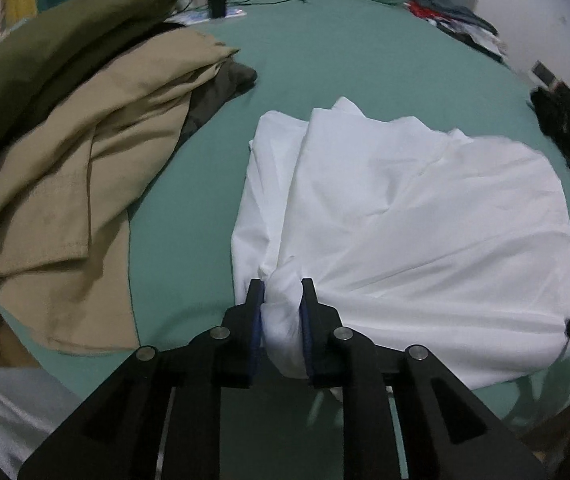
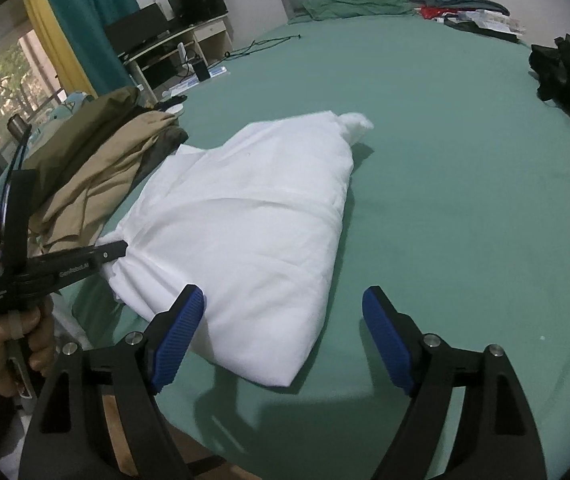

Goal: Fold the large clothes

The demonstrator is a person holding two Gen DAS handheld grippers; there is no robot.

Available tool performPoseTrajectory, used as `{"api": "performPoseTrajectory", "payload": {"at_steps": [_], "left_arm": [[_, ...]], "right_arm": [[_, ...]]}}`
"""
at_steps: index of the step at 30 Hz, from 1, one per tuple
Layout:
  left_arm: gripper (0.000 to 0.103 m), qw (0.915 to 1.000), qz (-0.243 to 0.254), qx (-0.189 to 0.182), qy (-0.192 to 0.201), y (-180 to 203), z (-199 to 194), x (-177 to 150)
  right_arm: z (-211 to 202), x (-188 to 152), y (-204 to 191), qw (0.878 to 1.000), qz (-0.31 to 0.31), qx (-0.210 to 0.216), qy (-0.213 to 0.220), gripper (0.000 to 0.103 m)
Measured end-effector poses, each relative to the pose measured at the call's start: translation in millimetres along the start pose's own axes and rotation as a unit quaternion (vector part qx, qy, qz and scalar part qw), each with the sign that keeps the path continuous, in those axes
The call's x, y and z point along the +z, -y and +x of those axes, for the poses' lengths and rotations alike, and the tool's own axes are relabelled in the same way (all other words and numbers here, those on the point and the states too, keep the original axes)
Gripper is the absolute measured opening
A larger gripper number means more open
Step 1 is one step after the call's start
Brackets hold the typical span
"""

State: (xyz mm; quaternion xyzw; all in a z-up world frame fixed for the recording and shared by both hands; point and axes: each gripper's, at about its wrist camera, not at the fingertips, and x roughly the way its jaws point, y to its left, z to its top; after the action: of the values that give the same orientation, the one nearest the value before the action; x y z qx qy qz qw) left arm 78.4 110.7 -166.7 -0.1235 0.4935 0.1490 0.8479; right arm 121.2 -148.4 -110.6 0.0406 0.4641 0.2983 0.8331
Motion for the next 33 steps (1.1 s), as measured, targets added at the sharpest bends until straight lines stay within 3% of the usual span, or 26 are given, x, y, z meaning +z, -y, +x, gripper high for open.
{"api": "performPoseTrajectory", "payload": {"at_steps": [4,6,9,16,19,22,29,33], "left_arm": [[0.033,0.999,-0.033,-0.027,-0.013,-8.2,1.4,5.9],[0.048,0.9985,-0.04,-0.037,-0.006,-10.9,-2.6,10.5],[0.052,0.998,-0.047,-0.042,0.008,-13.0,-8.2,19.3],[0.054,0.9903,-0.115,-0.067,0.039,-49.7,-19.3,59.9],[0.054,0.9899,-0.111,-0.072,0.051,-58.5,-19.6,76.9],[0.054,0.9904,-0.105,-0.084,0.032,-61.0,-4.8,84.2],[0.056,0.984,-0.103,-0.131,-0.062,-58.0,55.2,68.8],[0.061,0.9839,-0.088,-0.143,-0.062,-53.7,63.1,66.5]], "right_arm": [[-9.4,-1.5,7.5,1.0,0.012,-0.01,0.008,0.082],[-12.1,-1.3,10.4,1.0,0.015,-0.013,0.011,0.082],[-12.5,0.5,13.5,1.0,0.022,-0.012,0.013,0.082],[-15.1,3.4,16.0,0.999,0.023,-0.01,0.02,0.082],[-19.9,9.1,18.2,0.999,0.026,0.001,0.028,0.082],[-23.9,18.9,22.0,0.999,0.017,-0.003,0.037,0.082],[-13.8,48.4,34.1,0.999,-0.013,-0.012,0.041,0.082],[5.6,56.8,44.8,1.0,-0.003,0.006,0.022,0.082]]}}
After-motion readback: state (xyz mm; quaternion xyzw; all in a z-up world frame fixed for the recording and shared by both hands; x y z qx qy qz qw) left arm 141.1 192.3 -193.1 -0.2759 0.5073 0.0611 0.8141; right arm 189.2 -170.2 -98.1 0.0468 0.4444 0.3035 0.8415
